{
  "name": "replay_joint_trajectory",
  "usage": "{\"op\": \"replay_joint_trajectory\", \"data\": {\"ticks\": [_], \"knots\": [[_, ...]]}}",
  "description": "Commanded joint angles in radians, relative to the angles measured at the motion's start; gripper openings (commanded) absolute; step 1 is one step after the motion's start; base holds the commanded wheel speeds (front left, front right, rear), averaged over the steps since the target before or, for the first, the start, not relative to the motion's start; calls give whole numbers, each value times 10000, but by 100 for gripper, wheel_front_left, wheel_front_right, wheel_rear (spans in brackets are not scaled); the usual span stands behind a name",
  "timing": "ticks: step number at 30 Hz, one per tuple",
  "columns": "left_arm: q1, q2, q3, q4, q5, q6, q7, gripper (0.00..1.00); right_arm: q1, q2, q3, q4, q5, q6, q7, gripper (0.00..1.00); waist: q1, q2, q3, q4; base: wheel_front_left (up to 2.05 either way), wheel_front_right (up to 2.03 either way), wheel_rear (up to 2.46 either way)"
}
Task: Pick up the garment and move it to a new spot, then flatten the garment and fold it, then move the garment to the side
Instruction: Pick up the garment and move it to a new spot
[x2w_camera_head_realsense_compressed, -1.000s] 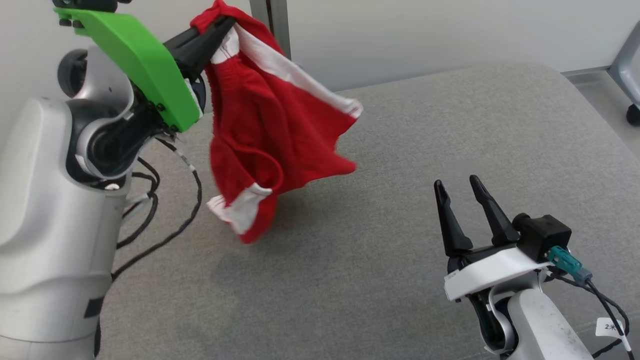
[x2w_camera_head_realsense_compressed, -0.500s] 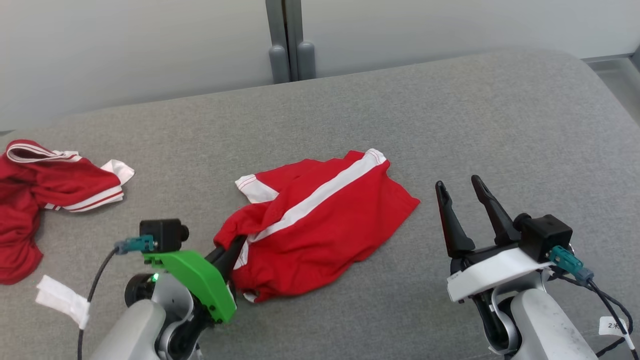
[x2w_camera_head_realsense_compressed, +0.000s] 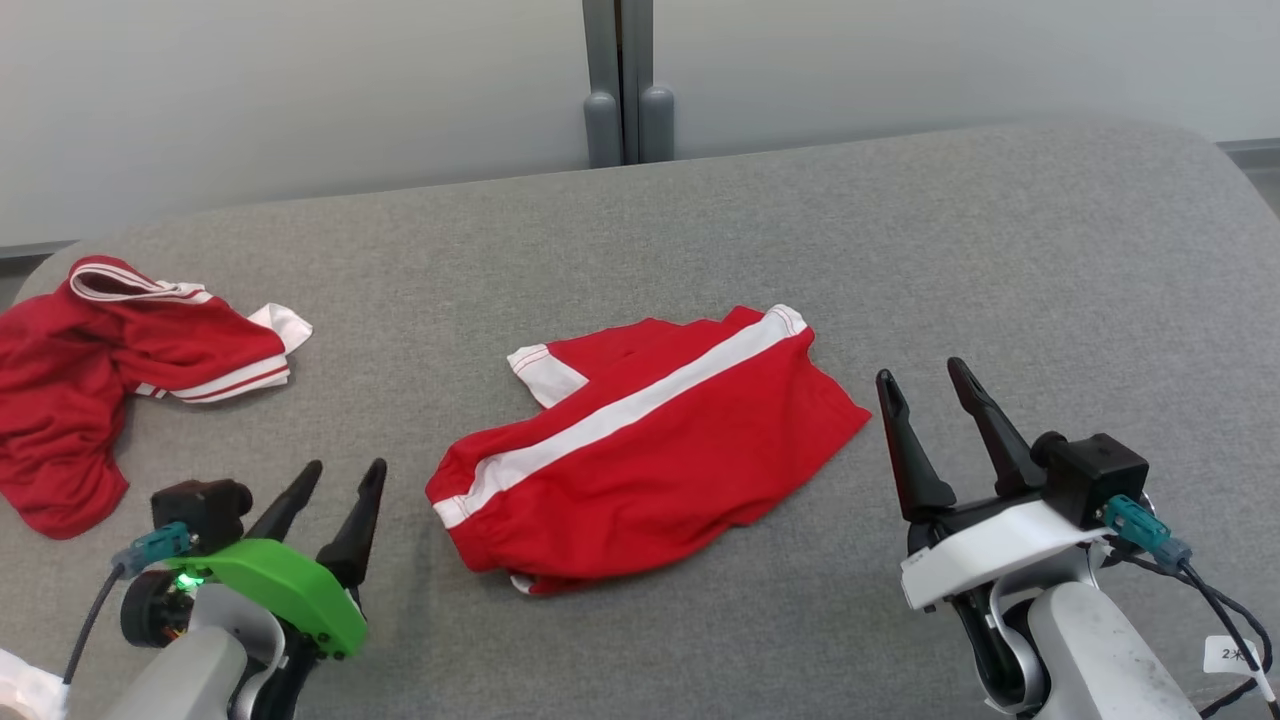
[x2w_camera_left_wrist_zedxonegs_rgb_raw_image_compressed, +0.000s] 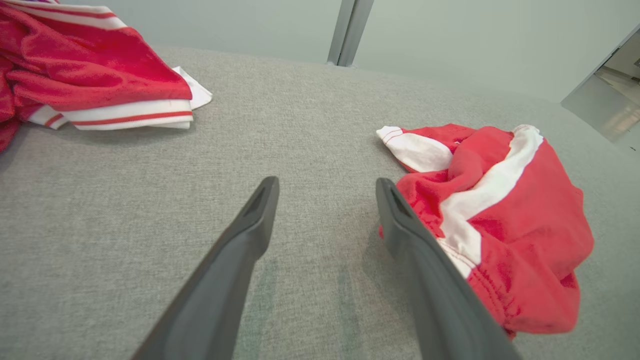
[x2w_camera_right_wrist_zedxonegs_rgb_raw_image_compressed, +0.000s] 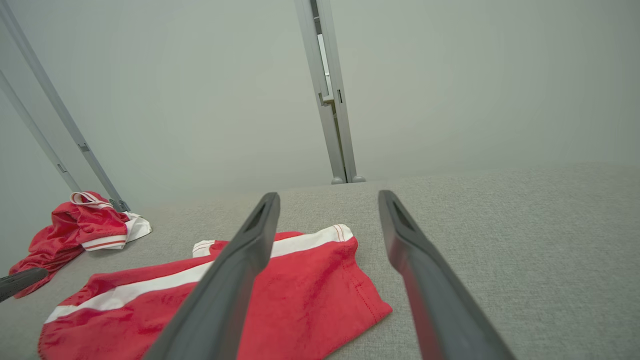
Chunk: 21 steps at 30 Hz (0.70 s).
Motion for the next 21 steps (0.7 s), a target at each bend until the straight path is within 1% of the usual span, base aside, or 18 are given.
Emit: {"op": "replay_joint_trajectory", "data": {"ticks": [1, 3, 4, 6, 8, 10, 12, 16, 18, 21], "knots": [[-98, 112, 184, -28, 227, 100, -192, 100, 115, -10, -42, -4, 58, -6, -34, 100, 0, -1, -160, 44, 0, 0, 0], [21, 223, 573, -313, 544, 526, -327, 100, 184, -36, -73, -49, 24, -6, -34, 100, 0, -1, -266, 61, 0, 0, 0], [134, 224, 975, -664, 761, 862, -374, 100, 204, -52, -107, -98, -4, -6, -34, 100, 0, -1, -311, 74, 0, 0, 0], [425, 185, 1774, -1476, 1263, 1398, -370, 100, 208, -72, -192, -181, -50, -6, -34, 100, 0, -1, -383, 99, 0, 0, 0], [1108, 107, 2548, -2575, 2289, 2126, -350, 100, 201, -84, -353, -343, -94, -6, -34, 100, 0, -1, -424, 116, 0, 0, 0], [1669, -150, 3266, -3637, 2973, 2583, -356, 100, 215, -122, -521, -474, -133, -6, -34, 100, 0, -1, -444, 119, 0, 0, 0], [2305, -400, 3845, -4554, 3697, 2900, -357, 100, 225, -177, -681, -586, -171, -6, -34, 100, 0, -1, -453, 138, 0, 0, 0], [3443, -955, 4588, -5591, 4886, 3015, -357, 100, 348, -218, -737, -718, -250, -5, -34, 100, 0, -1, -502, 177, 0, 0, 0], [3981, -1269, 4758, -5679, 5212, 2836, -356, 100, 435, -263, -791, -706, -342, -6, -34, 100, 0, -1, -596, 169, 0, 0, 0], [4355, -1612, 5027, -5658, 5585, 2537, -359, 100, 540, -273, -922, -729, -505, -6, -34, 100, 0, -1, -698, 149, 0, 0, 0]]}}
